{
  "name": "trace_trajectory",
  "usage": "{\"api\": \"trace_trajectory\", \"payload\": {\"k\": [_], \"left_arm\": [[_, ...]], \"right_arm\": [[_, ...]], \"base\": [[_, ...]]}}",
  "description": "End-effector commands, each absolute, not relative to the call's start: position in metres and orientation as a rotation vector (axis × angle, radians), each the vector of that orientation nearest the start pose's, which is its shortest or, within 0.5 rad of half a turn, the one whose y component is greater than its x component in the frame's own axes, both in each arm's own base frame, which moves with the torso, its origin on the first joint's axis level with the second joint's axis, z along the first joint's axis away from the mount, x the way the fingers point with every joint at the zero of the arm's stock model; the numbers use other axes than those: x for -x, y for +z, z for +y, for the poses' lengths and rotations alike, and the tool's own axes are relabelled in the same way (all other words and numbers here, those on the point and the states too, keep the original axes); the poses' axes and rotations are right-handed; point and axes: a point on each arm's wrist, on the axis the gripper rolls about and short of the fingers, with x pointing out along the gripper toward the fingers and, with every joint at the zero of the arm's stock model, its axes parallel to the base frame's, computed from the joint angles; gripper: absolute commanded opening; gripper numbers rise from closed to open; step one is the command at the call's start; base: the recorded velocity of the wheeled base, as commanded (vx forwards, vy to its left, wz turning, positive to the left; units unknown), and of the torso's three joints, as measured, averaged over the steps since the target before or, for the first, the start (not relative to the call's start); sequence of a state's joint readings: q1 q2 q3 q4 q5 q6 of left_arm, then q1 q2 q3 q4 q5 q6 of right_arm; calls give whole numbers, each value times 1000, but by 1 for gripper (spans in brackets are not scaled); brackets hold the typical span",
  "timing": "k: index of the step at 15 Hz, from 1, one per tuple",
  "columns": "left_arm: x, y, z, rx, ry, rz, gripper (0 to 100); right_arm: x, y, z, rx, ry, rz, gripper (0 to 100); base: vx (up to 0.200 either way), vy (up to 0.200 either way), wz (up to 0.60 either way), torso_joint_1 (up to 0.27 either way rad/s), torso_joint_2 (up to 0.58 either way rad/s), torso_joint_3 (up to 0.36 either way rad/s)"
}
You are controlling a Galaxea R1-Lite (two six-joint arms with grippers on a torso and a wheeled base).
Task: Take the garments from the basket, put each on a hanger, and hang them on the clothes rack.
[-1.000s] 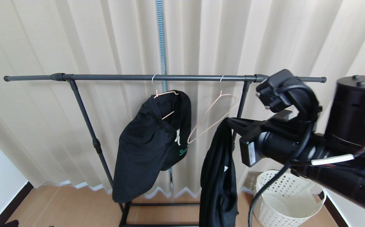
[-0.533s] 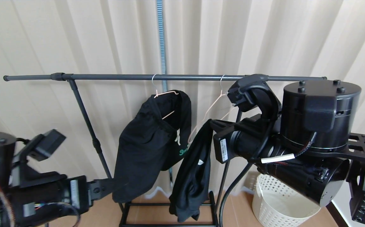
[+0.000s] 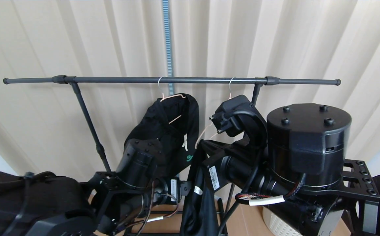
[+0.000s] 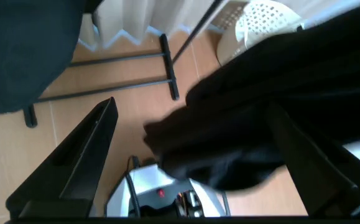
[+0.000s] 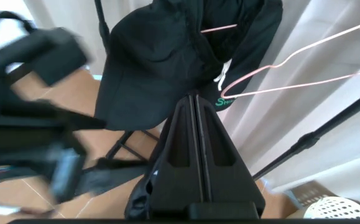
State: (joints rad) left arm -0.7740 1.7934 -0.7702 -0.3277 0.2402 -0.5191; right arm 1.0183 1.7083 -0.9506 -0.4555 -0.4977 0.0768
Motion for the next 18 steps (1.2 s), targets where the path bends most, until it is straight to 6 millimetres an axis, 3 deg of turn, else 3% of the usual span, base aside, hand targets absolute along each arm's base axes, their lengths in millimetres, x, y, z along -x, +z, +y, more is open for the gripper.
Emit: {"api": "trace_trajectory", "payload": {"k": [1, 4, 11, 18], "left_arm": [[-226, 97, -220, 112, -328, 763, 100], [-222, 107, -219, 126, -345, 743, 100], [-201, 155, -203, 200, -475, 639, 100], [-226, 141, -214, 171, -418, 655, 100]], "right_arm": [[-173, 202, 262, 138, 503, 241, 0], [-174, 201, 263, 142, 482, 240, 0], [-179, 197, 264, 147, 469, 247, 0], [-178, 200, 263, 141, 467, 240, 0]], "base": [[0, 0, 0, 0, 0, 0], [0, 0, 0, 0, 0, 0], [0, 0, 0, 0, 0, 0], [0, 0, 0, 0, 0, 0]]}}
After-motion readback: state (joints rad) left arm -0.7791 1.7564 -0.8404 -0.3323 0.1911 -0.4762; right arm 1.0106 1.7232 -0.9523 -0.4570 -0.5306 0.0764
